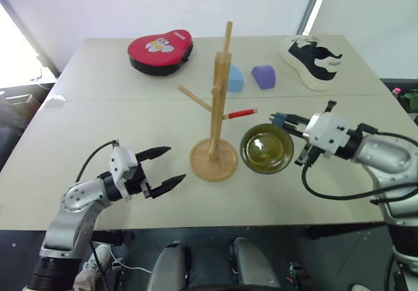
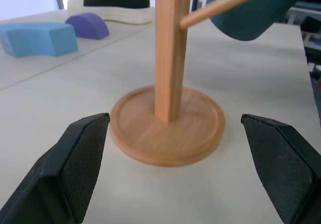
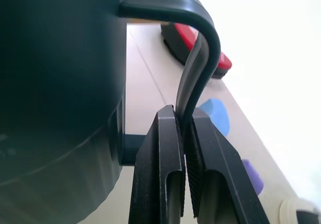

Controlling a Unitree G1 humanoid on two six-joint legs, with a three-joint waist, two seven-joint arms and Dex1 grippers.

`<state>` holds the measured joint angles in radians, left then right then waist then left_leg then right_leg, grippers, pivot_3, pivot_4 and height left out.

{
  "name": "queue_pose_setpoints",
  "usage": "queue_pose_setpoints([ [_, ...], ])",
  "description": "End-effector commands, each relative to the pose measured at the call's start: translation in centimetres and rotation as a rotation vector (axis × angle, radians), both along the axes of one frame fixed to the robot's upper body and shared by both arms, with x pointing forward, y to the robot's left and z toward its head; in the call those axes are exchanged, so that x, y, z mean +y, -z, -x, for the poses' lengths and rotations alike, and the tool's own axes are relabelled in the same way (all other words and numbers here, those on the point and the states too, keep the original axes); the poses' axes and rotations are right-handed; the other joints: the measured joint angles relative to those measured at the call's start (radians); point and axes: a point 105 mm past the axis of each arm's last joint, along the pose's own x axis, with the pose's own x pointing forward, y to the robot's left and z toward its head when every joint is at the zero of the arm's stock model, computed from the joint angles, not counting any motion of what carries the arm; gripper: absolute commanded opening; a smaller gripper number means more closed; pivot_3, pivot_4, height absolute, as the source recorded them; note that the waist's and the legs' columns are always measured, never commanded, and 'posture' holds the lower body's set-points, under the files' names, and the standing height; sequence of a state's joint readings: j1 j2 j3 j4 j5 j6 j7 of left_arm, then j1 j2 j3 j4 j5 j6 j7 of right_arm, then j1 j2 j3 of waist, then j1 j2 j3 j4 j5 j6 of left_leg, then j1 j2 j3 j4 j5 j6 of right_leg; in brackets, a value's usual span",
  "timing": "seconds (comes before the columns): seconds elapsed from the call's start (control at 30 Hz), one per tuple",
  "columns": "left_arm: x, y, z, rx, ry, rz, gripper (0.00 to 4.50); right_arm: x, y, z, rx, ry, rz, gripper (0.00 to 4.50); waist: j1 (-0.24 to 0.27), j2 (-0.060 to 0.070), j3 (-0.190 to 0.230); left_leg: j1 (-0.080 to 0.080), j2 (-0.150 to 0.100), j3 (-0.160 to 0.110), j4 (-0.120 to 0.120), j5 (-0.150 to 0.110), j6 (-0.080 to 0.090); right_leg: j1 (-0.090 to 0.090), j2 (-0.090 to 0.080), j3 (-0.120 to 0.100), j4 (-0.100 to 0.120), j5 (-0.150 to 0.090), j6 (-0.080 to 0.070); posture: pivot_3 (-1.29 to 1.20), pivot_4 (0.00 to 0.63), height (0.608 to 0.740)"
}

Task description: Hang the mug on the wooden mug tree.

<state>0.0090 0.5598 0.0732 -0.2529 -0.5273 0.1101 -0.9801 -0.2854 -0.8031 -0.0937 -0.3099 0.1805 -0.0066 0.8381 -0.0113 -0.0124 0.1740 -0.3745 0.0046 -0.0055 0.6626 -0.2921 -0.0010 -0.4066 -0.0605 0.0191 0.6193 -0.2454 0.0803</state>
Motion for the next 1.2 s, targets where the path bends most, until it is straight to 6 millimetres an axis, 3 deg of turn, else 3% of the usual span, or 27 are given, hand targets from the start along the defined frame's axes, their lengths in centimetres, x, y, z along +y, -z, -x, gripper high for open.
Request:
queue_pose_setpoints([
  [0.03,0.2,-1.6,0.5,-0.024,0.018,0.032,4.50,0.4,-1.3,0.0,-0.040,-0.043,0.011,0.08,0.001,0.000,0.000,0.000,0.000,0.000,0.000,0.000,0.000,0.000,0.000,0.000,0.000,0.000,0.000,0.00,0.150,0.735],
  [0.37,0.2,-4.5,0.5,-0.054,0.027,0.063,4.50,2.4,-3.3,-1.1,-0.076,-0.150,0.100,0.08,0.000,0.000,0.000,0.000,0.000,0.000,0.000,0.000,0.000,0.000,-0.001,0.000,0.000,0.000,0.000,0.00,0.150,0.735],
  [0.83,-0.2,-6.8,0.8,-0.100,0.047,0.108,4.50,4.2,-3.3,-2.7,-0.075,-0.201,0.219,0.08,-0.001,0.000,0.000,-0.001,0.000,0.000,0.000,0.000,0.000,-0.001,-0.002,0.000,0.000,0.000,0.000,0.00,0.150,0.735],
  [1.07,-0.6,-6.9,0.8,-0.115,0.048,0.093,4.50,4.6,-3.1,-2.6,-0.049,-0.225,0.223,0.08,0.000,0.000,0.000,-0.001,0.000,0.000,0.000,0.000,0.000,-0.001,-0.002,0.000,0.000,0.000,0.000,0.00,0.150,0.735],
  [1.2,-0.6,-6.5,0.9,-0.105,0.042,0.085,4.50,4.4,-4.0,-2.4,-0.102,-0.212,0.226,1.41,-0.001,0.000,0.000,-0.001,0.000,0.000,0.000,0.000,0.000,-0.001,-0.002,0.000,0.000,0.000,0.000,0.00,0.150,0.735],
])
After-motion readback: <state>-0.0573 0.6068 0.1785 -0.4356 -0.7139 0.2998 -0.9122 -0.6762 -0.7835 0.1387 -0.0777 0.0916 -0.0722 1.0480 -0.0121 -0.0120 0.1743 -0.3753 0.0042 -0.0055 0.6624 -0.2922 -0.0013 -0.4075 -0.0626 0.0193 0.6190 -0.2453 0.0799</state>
